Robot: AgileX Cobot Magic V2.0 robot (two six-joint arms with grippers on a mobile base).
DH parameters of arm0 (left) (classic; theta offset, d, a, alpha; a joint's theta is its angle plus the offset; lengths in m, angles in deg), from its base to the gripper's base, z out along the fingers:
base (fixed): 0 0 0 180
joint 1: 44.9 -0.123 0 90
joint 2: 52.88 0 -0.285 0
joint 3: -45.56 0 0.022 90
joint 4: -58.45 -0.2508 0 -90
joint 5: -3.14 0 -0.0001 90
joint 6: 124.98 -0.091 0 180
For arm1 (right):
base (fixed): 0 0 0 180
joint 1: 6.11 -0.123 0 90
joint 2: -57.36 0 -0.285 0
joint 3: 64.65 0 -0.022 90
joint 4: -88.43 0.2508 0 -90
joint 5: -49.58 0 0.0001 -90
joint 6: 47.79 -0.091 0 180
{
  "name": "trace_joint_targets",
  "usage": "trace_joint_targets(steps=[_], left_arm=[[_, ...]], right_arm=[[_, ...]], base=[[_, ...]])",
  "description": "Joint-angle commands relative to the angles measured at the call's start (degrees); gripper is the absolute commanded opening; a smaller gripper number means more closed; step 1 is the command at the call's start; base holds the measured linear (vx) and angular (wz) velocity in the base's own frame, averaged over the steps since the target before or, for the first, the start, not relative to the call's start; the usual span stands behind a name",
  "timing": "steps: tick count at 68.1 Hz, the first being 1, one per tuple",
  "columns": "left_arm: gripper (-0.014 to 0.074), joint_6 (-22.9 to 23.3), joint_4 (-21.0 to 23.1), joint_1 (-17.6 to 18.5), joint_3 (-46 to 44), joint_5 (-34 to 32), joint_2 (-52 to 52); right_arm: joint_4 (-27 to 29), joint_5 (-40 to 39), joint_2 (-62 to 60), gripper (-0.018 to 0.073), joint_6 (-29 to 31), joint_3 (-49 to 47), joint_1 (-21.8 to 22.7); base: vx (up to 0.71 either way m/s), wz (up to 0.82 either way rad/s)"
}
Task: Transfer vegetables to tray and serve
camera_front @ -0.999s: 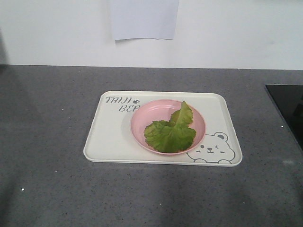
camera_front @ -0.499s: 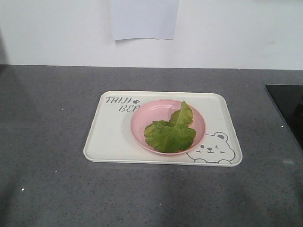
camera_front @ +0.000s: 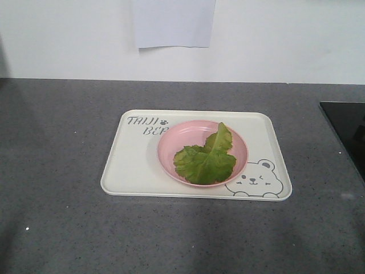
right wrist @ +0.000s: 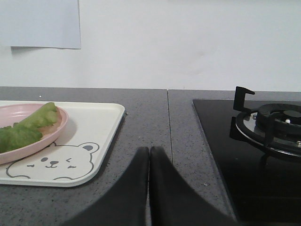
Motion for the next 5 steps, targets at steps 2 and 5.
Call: trace_joint_targets(steps=[2, 5], left_arm=[[-0.0008, 0.30, 0.55, -0.10, 0.59, -4.17, -0.84], [-0.0008, 0.30, 0.55, -0.10, 0.59, -4.17, -0.84]], right_arm=[[-0.16, -4.26, -0.12, -0.0008, 0.14, 0.39, 0.41], [-0.16, -4.32, -0.12, -0.0008, 0.14, 0.39, 0.41]], base=[[0.00, 0.00], [0.00, 0.00]])
